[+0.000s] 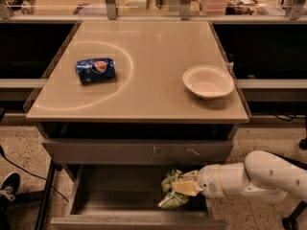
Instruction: Place green jalapeno chip bag into middle drawer
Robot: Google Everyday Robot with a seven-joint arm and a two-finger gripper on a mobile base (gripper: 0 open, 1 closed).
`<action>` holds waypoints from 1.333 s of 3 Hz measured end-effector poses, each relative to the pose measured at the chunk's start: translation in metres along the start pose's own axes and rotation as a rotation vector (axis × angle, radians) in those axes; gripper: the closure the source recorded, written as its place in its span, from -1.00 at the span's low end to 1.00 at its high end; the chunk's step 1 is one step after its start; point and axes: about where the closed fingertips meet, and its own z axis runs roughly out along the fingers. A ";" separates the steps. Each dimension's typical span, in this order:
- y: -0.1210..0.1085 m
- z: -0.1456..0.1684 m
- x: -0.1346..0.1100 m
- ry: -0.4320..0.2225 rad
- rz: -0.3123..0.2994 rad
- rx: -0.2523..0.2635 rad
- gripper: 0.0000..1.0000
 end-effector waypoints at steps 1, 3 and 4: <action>0.003 0.001 0.007 0.001 0.008 -0.016 0.17; -0.015 0.013 0.041 -0.003 0.066 0.011 -0.76; -0.025 0.021 0.038 0.025 0.052 0.052 -1.00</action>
Offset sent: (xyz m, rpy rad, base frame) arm -0.0296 -0.0191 -0.0582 0.0260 0.0901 -0.0799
